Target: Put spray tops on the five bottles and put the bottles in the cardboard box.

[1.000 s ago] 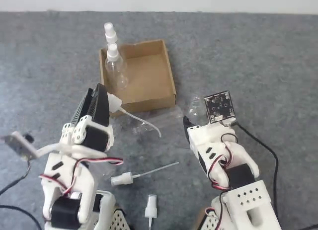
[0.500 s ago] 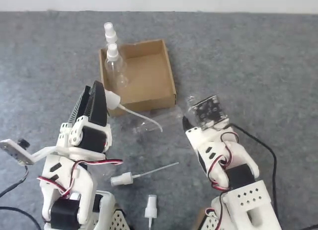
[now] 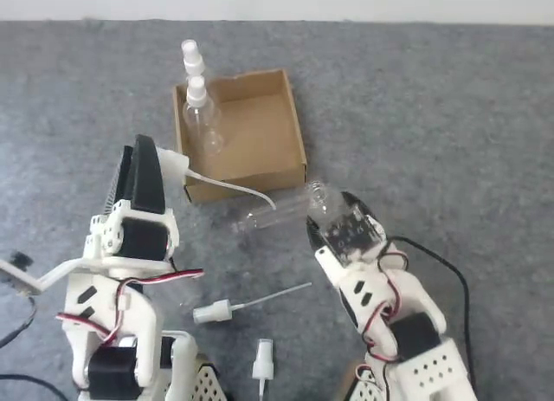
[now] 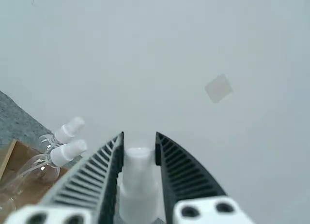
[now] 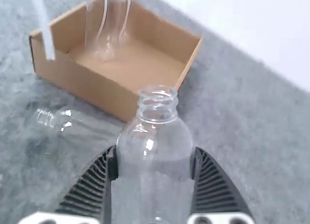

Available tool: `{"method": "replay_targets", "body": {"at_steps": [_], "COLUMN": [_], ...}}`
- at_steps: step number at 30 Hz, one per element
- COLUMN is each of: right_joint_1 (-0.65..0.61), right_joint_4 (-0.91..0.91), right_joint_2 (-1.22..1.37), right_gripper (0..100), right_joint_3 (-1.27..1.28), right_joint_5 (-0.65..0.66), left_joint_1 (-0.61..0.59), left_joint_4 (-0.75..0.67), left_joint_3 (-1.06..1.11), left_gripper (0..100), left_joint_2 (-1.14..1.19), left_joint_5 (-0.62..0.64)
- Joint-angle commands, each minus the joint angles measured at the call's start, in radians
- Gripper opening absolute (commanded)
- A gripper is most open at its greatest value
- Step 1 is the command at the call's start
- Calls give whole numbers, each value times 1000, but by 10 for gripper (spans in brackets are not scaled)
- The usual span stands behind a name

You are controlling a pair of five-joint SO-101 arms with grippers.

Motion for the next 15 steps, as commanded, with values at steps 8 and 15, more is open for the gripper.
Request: {"method": "replay_targets", "body": {"at_steps": [8, 15], "right_joint_1": [-77, -84], "right_joint_4": [18, 19], "right_joint_2": [-203, -205], "right_gripper": [6, 6], "right_joint_3": [58, 60], "right_joint_5": [89, 91], "left_joint_1": [81, 89], "left_joint_4": [-28, -29], "left_joint_3": [-5, -5], "left_gripper": [11, 11], "left_joint_2": [-18, -18], "left_joint_5": [15, 15]}}
